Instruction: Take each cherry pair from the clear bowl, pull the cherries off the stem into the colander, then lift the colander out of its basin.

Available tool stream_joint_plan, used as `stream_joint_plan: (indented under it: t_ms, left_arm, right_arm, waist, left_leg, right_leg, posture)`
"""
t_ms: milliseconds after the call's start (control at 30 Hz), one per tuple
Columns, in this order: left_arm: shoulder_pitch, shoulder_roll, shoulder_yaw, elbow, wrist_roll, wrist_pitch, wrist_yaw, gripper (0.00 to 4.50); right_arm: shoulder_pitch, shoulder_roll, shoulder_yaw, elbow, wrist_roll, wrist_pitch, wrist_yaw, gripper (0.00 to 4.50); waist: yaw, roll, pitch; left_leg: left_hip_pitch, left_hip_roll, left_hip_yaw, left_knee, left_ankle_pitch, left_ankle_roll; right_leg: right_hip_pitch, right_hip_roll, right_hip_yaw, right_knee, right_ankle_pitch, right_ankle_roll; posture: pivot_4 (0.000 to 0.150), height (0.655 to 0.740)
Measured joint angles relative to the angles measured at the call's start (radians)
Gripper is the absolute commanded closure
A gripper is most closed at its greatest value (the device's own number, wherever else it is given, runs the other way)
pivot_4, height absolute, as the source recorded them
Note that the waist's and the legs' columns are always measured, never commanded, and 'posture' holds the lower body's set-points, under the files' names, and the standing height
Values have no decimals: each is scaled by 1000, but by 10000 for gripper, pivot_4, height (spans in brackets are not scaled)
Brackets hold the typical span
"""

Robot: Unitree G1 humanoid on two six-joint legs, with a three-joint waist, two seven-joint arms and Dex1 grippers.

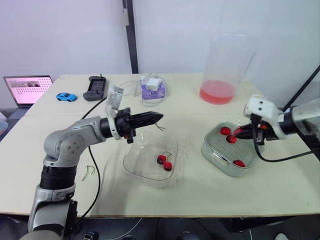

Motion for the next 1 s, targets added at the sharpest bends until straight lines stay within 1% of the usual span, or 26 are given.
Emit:
stream_joint_plan:
  t_ms: [67, 133, 300, 533, 667, 733, 833, 900, 1000]
  left_arm:
    - [3, 2, 0, 0, 0, -1, 1, 45000]
    - [10, 3, 0, -1, 0, -1, 2, 45000]
    - [20, 10, 0, -2, 0, -4, 6, 45000]
    - [19, 27, 1, -1, 0, -9, 6, 45000]
    - [21, 45, 3, -1, 1, -10, 6, 45000]
    - [37, 69, 24, -3, 1, -12, 3, 45000]
    - [75, 131, 71, -7, 2, -21, -4, 45000]
    - [127, 202, 118, -7, 7, -37, -34, 45000]
    - [213, 287, 190, 4, 21, -73, -76, 45000]
  right_arm:
    - [0, 11, 11, 22, -37, -25, 22, 34094]
    - [0, 18, 14, 42, -63, -40, 38, 25732]
    - [-7, 17, 8, 82, -104, -50, 80, 259]
    - [-79, 5, -63, 97, -105, -26, 148, 259]
    - [-88, 14, -93, 72, -63, 25, 188, 259]
    - [-147, 65, -125, 41, 7, 87, 198, 259]
    - [-259, 179, -177, -44, 145, 193, 201, 259]
    - [-314, 275, -204, -83, 231, 254, 179, 259]
    - [-367, 402, -223, -95, 335, 343, 122, 259]
  waist:
    - [2, 0, 0]
    - [4, 0, 0]
    - [4, 0, 0]
    - [2, 0, 0]
    - [2, 0, 0]
    - [-7, 2, 1]
    - [-17, 2, 2]
    - [-22, 2, 2]
    - [-21, 2, 2]
  left_leg:
    - [0, 0, 0, 0, 0, 0]
    - [0, 0, 0, 0, 0, 0]
    - [0, 0, 0, 0, 1, -1]
    - [0, 0, 0, 0, 1, -1]
    - [0, 0, 0, 0, 1, -1]
    - [0, 0, 0, 0, 1, -1]
    - [1, 1, -1, -1, 1, -1]
    - [0, 1, -2, -2, 1, -1]
    - [0, 0, -1, -1, 1, -1]
  right_leg:
    - [0, 0, 0, 0, 0, 0]
    - [0, -1, 0, 0, 0, 0]
    - [0, -1, 0, -1, 0, 0]
    - [0, -1, 0, 0, 0, 0]
    - [0, -1, 0, 0, 0, 0]
    - [0, 0, 1, 0, 0, 0]
    - [-1, 1, -1, 2, 0, -1]
    - [-1, 1, -1, 2, 0, -1]
    - [-1, -1, -1, 2, 0, -1]
  posture:
    - [1500, 7332]
    - [1500, 7332]
    - [1500, 7332]
    - [1500, 7332]
    - [1500, 7332]
    - [1500, 7332]
    - [1500, 7332]
    - [1500, 7332]
    - [1500, 7332]
